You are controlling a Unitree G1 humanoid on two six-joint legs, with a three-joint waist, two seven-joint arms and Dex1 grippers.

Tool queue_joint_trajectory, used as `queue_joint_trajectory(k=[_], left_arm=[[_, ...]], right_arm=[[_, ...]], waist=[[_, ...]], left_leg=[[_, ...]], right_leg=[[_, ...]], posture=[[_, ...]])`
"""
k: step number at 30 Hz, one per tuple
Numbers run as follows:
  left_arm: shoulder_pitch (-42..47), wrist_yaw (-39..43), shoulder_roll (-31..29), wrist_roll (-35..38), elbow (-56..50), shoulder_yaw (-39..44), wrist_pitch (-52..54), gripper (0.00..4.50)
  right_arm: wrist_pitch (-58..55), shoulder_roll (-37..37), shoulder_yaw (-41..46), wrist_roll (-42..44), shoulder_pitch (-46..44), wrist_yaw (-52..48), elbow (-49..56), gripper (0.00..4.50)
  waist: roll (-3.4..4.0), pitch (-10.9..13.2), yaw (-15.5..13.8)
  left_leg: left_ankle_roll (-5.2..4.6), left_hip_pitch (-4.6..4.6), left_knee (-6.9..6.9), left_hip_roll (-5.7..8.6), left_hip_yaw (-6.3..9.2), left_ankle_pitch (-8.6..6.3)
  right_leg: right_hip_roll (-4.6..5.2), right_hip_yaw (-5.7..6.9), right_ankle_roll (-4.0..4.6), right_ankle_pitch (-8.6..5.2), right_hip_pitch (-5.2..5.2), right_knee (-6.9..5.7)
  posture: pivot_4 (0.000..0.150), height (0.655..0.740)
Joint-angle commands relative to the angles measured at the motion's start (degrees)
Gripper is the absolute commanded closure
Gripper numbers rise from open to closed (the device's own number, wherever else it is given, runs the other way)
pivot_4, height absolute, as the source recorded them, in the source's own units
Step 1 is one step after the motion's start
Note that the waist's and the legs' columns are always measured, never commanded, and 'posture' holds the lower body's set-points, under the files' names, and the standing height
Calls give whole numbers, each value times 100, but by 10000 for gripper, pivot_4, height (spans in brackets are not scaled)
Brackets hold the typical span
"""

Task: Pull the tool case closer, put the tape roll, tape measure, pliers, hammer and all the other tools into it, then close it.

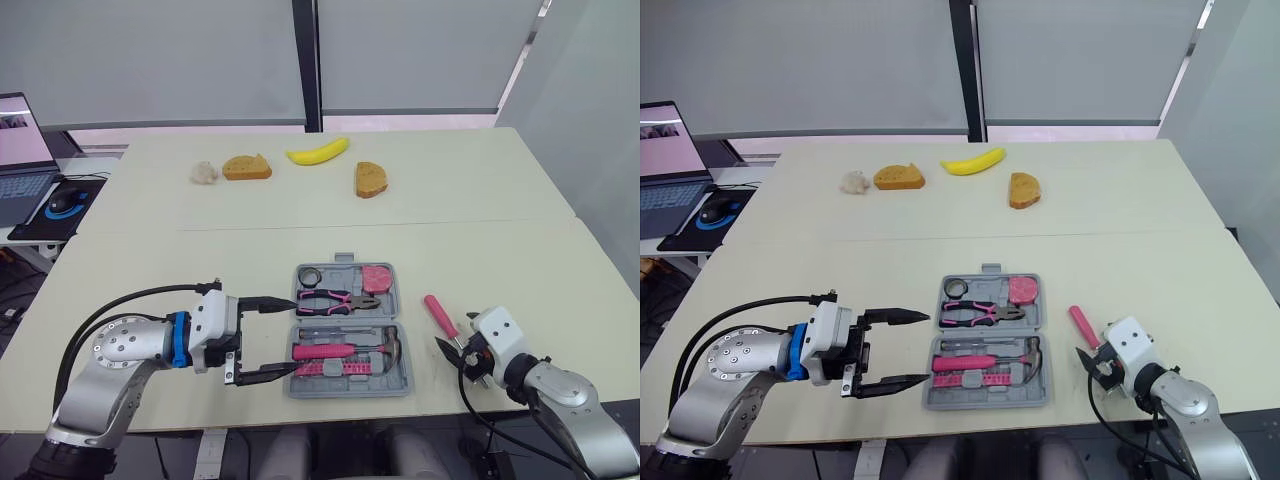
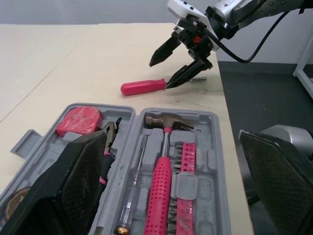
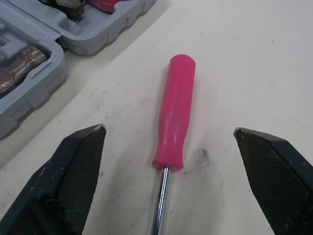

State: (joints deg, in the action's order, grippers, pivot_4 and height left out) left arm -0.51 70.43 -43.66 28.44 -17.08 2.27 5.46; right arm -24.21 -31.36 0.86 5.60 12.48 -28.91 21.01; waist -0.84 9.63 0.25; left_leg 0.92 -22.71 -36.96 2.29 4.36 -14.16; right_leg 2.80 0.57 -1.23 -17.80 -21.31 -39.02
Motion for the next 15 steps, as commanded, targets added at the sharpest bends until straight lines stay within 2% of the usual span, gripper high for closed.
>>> queue_joint_trajectory(k=[1, 10, 15], left_arm=[[149, -122, 18, 53, -1, 178, -22, 0], [317, -2, 77, 346, -194, 113, 62, 0], [447, 75, 61, 313, -167, 93, 120, 0]], right_arm=[[-13, -8, 166, 77, -66, -13, 65, 396], [-32, 58, 94, 39, 103, 66, 10, 396], [-504, 305, 94, 134, -98, 253, -50, 396]], waist=[[0, 0, 0], [0, 0, 1], [1, -1, 5]], left_leg=[[0, 0, 0, 0, 0, 0], [0, 0, -1, 0, 0, 0], [0, 3, 0, -1, 0, 0]], right_leg=[[0, 0, 0, 0, 0, 0], [0, 0, 0, 0, 0, -1], [-1, 0, 0, 0, 1, -4]], posture=[[1500, 7400], [1500, 7400], [1500, 7400]])
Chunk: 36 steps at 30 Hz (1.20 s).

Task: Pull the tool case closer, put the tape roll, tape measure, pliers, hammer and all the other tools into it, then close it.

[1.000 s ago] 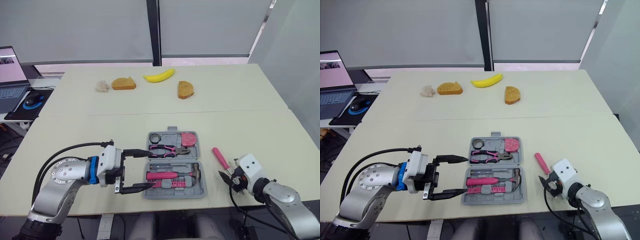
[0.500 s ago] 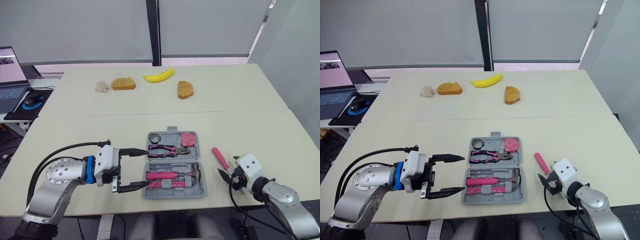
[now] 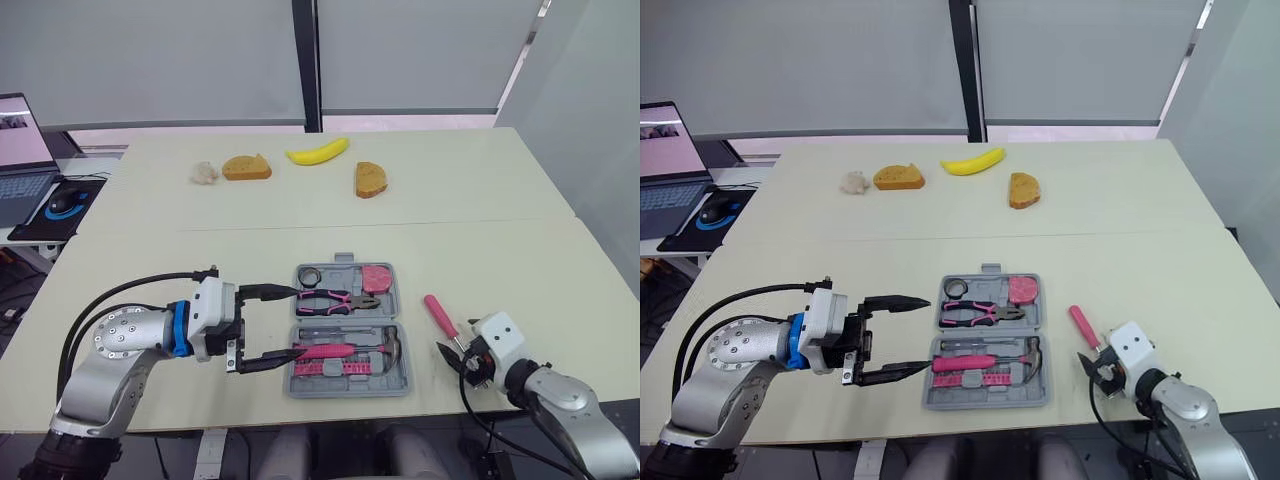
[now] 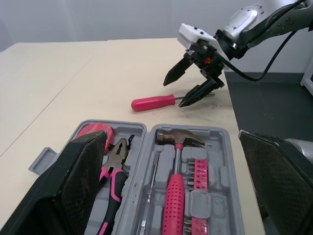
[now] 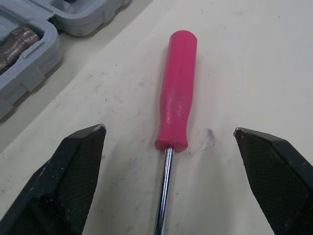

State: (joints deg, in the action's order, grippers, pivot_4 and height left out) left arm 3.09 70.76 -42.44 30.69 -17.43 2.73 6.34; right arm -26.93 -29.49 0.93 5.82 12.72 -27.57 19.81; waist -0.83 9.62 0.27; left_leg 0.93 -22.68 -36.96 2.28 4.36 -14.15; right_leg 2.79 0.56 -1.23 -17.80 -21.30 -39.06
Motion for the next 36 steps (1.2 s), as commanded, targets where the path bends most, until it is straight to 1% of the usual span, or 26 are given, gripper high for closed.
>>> queue_joint_trajectory(k=[1, 5, 6, 8, 9, 10, 11, 12, 17, 20, 21, 24, 29, 33, 36], left_arm=[[105, 45, -59, 81, -135, 41, 42, 0], [110, 36, -44, 41, -174, 16, 68, 0], [99, 30, -40, 33, -188, 11, 67, 0], [81, 20, -34, 18, -210, 0, 63, 0], [75, 11, -31, 11, -217, -2, 62, 0], [71, 6, -32, 7, -224, -2, 65, 0], [67, -1, -31, 3, -229, 0, 68, 0], [62, -4, -31, 0, -231, 3, 69, 0], [68, -4, -26, -22, -210, -7, 56, 0], [78, 6, -23, -32, -188, -10, 44, 0], [73, 14, -29, -36, -179, -4, 38, 0], [31, 82, -108, -53, -136, 31, 46, 0], [-163, 318, -426, -121, -60, 172, -28, 0], [-409, 521, -734, -371, 81, 279, -318, 0], [-566, 632, -877, -415, 80, 322, -443, 0]], right_arm=[[-276, 147, 82, 109, -164, 125, 42, 396], [-329, 227, 59, 65, -244, 120, -103, 396], [-329, 249, 63, 66, -260, 131, -146, 2116], [-323, 305, 85, 94, -282, 137, -206, 6324], [-334, 341, 105, 110, -286, 151, -222, 10507], [-335, 361, 112, 110, -289, 159, -235, 13351], [-319, 374, 107, 101, -287, 164, -251, 17321], [-306, 394, 106, 100, -285, 172, -263, 19945], [-187, 497, 76, 55, -296, 236, -396, 29923], [-126, 534, 79, 46, -274, 258, -434, 36968], [-95, 528, 96, 51, -246, 254, -430, 38017], [-23, 470, 146, 60, -171, 226, -371, 38044], [-59, -180, 59, -69, -124, -191, 321, 38043], [-597, -1335, -252, 49, -447, -1161, 1260, 38044], [-1187, -2064, -569, 385, -724, -1843, 1933, 38044]], waist=[[1, 0, 4], [1, 0, 2], [1, 0, 3], [1, 0, 2], [1, 0, 2], [1, 0, 3], [1, -1, 2], [1, -1, 3], [1, -1, 3], [1, -2, 4], [1, -2, 4], [1, -2, 3], [5, -1, 5], [14, 4, 31], [13, 3, 18]], left_leg=[[0, 1, 0, 0, -1, 0], [0, 0, 0, 1, -2, 0], [0, 0, 0, 1, -2, 0], [0, 0, 0, 1, -1, 0], [0, 0, 0, 1, -1, 0], [0, 0, 0, 1, -1, 0], [0, 0, 0, 1, -1, 0], [0, 1, 0, 1, -1, 0], [0, 1, 0, 1, -1, 0], [0, 3, 0, 0, -1, 0], [0, 3, 0, 0, -1, 0], [0, 4, 0, 1, -1, 0], [0, 2, 0, 2, -4, 0], [-1, 4, 0, -1, -5, 0], [-1, 3, 1, -7, 3, 0]], right_leg=[[0, -1, 0, 0, 0, -1], [1, -2, 0, 0, 0, 0], [1, -2, 0, 0, 0, 0], [0, -1, 0, 0, 0, 0], [0, -1, 0, 0, 0, -1], [0, -2, 0, 0, 0, -1], [0, -2, 0, 0, 0, -1], [0, -2, 0, 0, 0, -1], [0, -1, 0, 0, 0, -1], [0, -1, 0, 0, 1, -1], [0, -2, 0, 0, 1, -1], [0, -1, 0, 0, 2, -1], [1, -5, 0, 0, 0, -1], [0, -3, 0, 0, -1, -2], [-7, 5, 2, -1, 2, 1]], posture=[[1500, 7400], [1500, 7400], [1500, 7400], [1500, 7400], [1500, 7400], [1500, 7400], [1500, 7400], [1500, 7400], [1500, 7400], [1500, 7400], [1500, 7400], [1500, 7400], [1500, 7400], [1500, 7400], [1500, 7400]])
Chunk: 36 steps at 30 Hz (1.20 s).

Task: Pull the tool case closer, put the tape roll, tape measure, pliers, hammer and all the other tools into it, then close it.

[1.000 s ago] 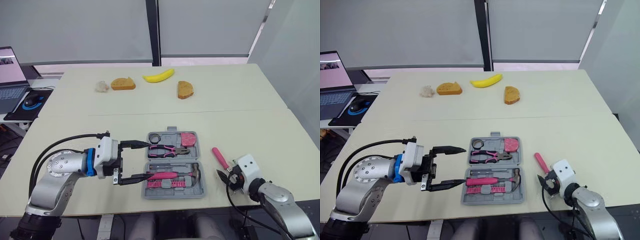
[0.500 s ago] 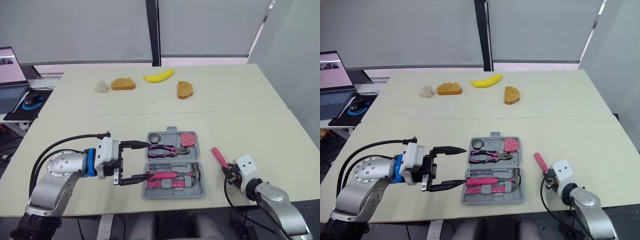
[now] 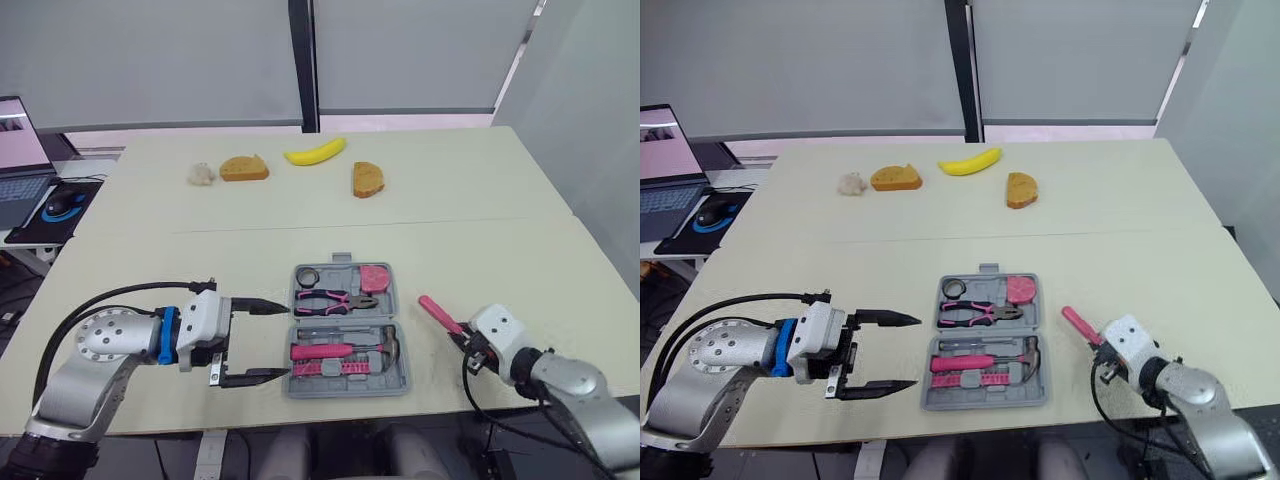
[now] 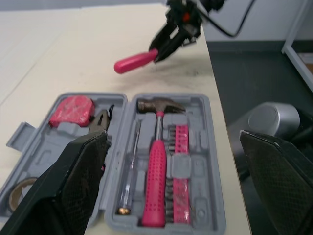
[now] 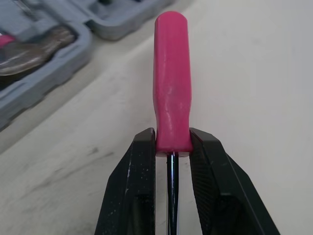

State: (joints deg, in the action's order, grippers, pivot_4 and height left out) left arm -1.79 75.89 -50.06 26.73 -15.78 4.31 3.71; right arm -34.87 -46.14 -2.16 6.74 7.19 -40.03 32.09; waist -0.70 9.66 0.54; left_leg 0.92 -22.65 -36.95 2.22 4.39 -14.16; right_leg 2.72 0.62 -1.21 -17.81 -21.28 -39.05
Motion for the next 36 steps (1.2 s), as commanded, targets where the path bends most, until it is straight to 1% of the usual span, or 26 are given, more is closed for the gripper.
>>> queue_joint_trajectory(k=[1, 4, 7, 11, 16, 21, 28, 36], left_arm=[[-118, 158, -144, -18, -95, 178, -231, 0], [-285, 387, -236, 45, -102, 249, -384, 0], [-477, 658, -356, 33, 107, 367, -621, 0], [-659, 1000, -418, -45, 616, 511, -1128, 0], [-836, 1269, -364, -10, 879, 561, -1655, 0], [-909, 1227, -250, 8, 954, 534, -1904, 0], [-871, 1099, -150, 17, 840, 449, -1875, 0], [-765, 999, -102, -37, 768, 312, -1811, 0]], right_arm=[[-508, -638, -414, 307, -282, -786, 880, 38044], [-642, -1186, -970, 224, -642, -1257, 1268, 38044], [-978, -1237, -1415, 291, -1081, -1436, 1473, 38044], [-1272, -939, -2131, 159, -1755, -1450, 1421, 38044], [-1523, -532, -2915, -70, -2419, -1400, 1180, 38044], [-1507, -121, -3565, -359, -2863, -1341, 781, 38044], [-1561, 352, -4040, -565, -3155, -1297, 371, 38044], [-1563, 847, -4372, -753, -3353, -1262, -101, 38044]], waist=[[0, 0, -12], [-4, 0, -28], [-7, 1, -32], [-6, 1, -32], [-7, 0, -25], [-7, 0, -31], [-10, -1, -15], [-10, -2, -3]], left_leg=[[0, -2, 0, -1, 2, 0], [0, -8, -1, 2, 2, 0], [0, -11, -2, 4, 2, -1], [0, -8, -1, 2, 3, 0], [0, -14, -1, 4, 2, -1], [0, -13, -2, 6, 2, 0], [0, -12, -2, 6, 2, 0], [0, -11, -1, 6, 2, 0]], right_leg=[[-1, 1, 0, 0, -1, 1], [2, 1, 0, 0, -2, 6], [8, 2, 0, 0, -2, 10], [7, 5, 0, 0, -4, 9], [11, 4, 1, 0, -9, 9], [14, 5, 1, 0, -11, 8], [14, 4, 0, 0, -12, 6], [13, 5, 0, 0, -13, 3]], posture=[[1500, 7400], [1500, 7400], [1500, 7400], [1500, 7400], [1500, 7400], [1500, 7400], [1500, 7400], [1500, 7400]])
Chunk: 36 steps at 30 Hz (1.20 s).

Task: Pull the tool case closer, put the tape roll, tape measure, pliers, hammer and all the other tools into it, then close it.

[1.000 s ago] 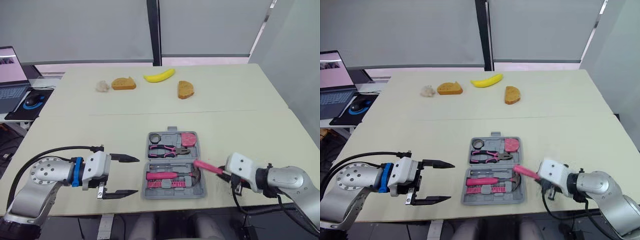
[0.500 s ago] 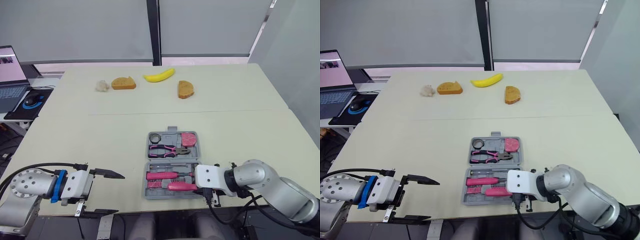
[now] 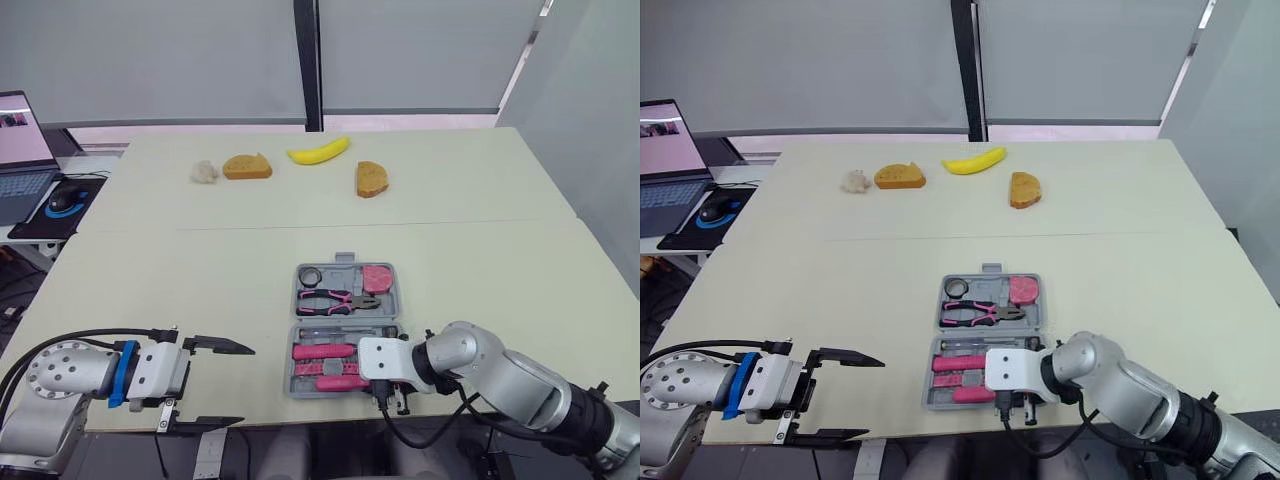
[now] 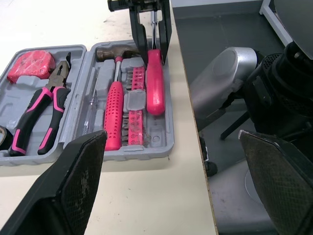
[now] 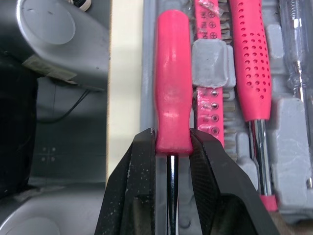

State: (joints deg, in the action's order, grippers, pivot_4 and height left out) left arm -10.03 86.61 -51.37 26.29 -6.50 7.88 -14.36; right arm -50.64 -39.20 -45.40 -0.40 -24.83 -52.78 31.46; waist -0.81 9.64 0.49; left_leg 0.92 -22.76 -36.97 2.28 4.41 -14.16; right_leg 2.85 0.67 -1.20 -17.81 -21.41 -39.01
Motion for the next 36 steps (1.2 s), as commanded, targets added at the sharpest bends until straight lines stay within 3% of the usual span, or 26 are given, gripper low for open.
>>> queue_joint_trajectory(k=[1, 25, 27, 36], left_arm=[[67, -85, 34, 0, -170, -61, 4, 0], [37, -451, 63, -88, -360, -288, 49, 0], [31, -468, 63, -95, -372, -299, 52, 0], [86, -491, 51, -103, -379, -355, 69, 0]], right_arm=[[16, 214, -70, -53, -183, 9, -98, 38044], [139, 824, -357, -166, -475, -23, -761, 38044], [237, 875, -275, -160, -442, 6, -793, 30739], [549, 786, 345, 277, -565, -365, -573, 8978]], waist=[[0, 0, 4], [0, 0, 33], [0, 0, 47], [0, 0, 83]], left_leg=[[0, 0, 0, 0, 0, 0], [0, 2, 1, -1, 1, 0], [0, 2, 1, 0, 2, 0], [0, 1, 1, 1, 2, 0]], right_leg=[[0, 0, 0, 0, 0, 0], [-2, 0, 0, 0, -1, -2], [-2, 0, 0, 0, -1, -2], [-2, -1, 0, 0, -1, -2]], posture=[[1500, 7400], [1500, 7400], [1500, 7400], [1500, 7400]])
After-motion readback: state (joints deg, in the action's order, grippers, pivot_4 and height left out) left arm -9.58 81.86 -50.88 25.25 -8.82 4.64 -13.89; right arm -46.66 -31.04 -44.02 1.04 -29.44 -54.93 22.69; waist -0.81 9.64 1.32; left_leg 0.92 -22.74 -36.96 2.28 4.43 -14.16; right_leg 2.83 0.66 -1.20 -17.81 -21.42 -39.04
